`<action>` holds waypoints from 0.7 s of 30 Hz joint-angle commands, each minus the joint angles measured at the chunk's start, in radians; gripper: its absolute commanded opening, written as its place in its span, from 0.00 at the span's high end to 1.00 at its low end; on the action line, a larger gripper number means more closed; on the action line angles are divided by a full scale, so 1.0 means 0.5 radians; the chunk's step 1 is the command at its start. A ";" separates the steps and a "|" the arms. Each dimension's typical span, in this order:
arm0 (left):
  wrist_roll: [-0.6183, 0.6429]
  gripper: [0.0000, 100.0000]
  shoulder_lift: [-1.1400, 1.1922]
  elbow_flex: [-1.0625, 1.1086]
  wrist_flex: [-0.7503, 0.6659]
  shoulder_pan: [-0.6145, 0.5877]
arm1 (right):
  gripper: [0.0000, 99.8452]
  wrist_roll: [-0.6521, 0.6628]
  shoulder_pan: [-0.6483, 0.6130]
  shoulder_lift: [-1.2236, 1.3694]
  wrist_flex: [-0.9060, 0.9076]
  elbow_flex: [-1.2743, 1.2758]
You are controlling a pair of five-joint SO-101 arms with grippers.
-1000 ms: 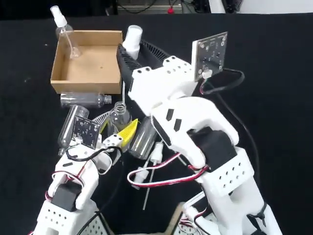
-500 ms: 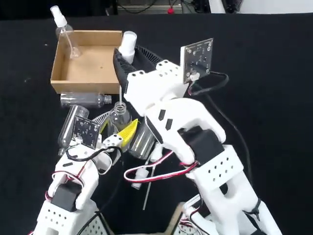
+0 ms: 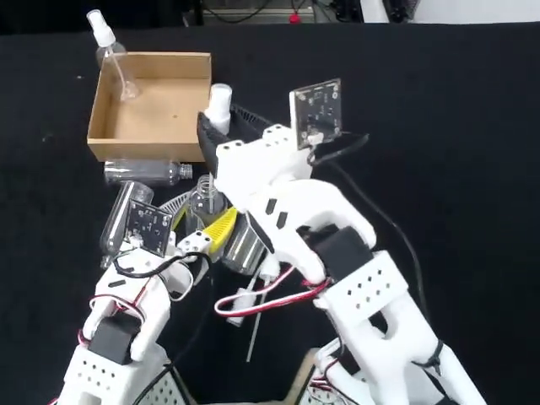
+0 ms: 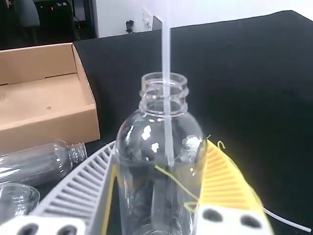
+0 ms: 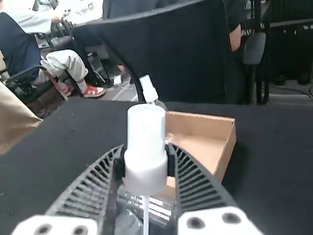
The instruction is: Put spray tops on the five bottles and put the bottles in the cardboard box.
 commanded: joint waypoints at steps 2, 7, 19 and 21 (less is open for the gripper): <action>0.015 0.81 -0.018 -0.029 -0.043 -0.069 | 0.96 0.021 -0.018 -0.226 -0.052 0.106; 0.018 0.81 -0.021 -0.029 -0.043 -0.057 | 0.98 0.021 -0.058 -0.281 -0.068 0.222; 0.018 0.81 -0.021 -0.032 -0.040 -0.054 | 0.97 0.058 -0.089 -0.284 -0.058 0.367; 0.018 0.81 -0.021 -0.032 -0.040 -0.054 | 0.97 0.157 -0.150 -0.284 -0.068 0.416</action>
